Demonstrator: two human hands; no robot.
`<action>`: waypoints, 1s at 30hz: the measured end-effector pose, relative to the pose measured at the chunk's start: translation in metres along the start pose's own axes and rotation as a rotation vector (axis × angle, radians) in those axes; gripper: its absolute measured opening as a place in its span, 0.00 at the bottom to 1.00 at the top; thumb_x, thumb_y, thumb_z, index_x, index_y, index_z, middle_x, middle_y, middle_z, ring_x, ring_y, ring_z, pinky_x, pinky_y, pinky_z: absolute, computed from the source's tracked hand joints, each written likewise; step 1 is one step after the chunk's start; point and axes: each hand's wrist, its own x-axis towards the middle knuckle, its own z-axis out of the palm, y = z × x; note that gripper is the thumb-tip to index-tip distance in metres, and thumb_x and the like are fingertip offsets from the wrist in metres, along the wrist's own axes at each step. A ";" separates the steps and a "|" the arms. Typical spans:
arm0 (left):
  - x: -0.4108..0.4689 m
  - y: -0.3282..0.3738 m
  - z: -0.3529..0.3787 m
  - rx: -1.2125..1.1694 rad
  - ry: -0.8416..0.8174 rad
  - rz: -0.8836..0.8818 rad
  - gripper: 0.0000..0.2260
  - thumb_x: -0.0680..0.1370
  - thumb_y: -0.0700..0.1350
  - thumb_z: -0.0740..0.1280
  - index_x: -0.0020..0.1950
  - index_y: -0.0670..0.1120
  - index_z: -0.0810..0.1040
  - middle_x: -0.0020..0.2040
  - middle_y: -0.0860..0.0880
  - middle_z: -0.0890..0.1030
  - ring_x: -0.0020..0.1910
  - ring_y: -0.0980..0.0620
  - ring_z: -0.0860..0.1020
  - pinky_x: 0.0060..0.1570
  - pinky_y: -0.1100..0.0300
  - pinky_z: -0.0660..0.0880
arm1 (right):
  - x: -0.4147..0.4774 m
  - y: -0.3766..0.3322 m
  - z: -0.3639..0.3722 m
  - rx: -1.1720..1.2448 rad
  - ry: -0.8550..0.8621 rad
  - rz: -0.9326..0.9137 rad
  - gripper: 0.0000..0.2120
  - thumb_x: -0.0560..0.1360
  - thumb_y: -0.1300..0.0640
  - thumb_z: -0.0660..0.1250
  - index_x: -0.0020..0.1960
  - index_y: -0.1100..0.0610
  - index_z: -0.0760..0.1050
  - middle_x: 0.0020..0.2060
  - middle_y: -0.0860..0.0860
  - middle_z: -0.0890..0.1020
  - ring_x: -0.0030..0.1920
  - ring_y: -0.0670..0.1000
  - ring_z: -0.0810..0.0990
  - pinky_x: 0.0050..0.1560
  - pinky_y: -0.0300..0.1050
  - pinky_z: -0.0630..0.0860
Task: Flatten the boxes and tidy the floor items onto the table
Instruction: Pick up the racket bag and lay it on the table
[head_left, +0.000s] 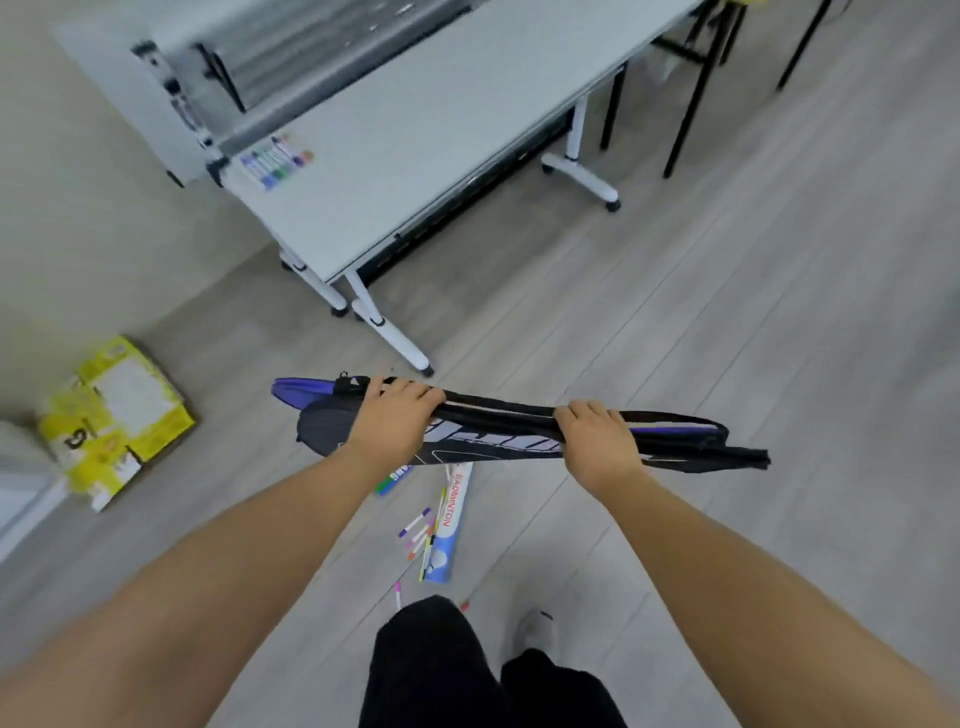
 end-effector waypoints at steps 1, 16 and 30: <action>0.009 0.008 -0.021 0.009 0.024 -0.001 0.13 0.77 0.42 0.68 0.60 0.54 0.76 0.55 0.54 0.80 0.57 0.47 0.77 0.72 0.41 0.59 | 0.001 0.011 -0.022 -0.002 0.015 0.007 0.18 0.74 0.62 0.64 0.63 0.54 0.71 0.56 0.52 0.76 0.59 0.57 0.74 0.59 0.51 0.70; 0.286 0.104 -0.154 0.064 0.100 -0.026 0.16 0.75 0.38 0.66 0.59 0.53 0.74 0.52 0.53 0.77 0.55 0.46 0.77 0.73 0.44 0.59 | 0.163 0.246 -0.204 -0.089 0.108 0.012 0.15 0.75 0.61 0.63 0.60 0.51 0.70 0.55 0.49 0.77 0.57 0.54 0.74 0.57 0.49 0.70; 0.575 0.169 -0.228 0.063 0.080 -0.164 0.15 0.75 0.38 0.66 0.60 0.51 0.74 0.52 0.51 0.77 0.52 0.47 0.77 0.60 0.52 0.68 | 0.391 0.471 -0.313 -0.164 0.136 -0.162 0.12 0.78 0.58 0.61 0.61 0.52 0.71 0.56 0.50 0.77 0.58 0.55 0.74 0.59 0.49 0.69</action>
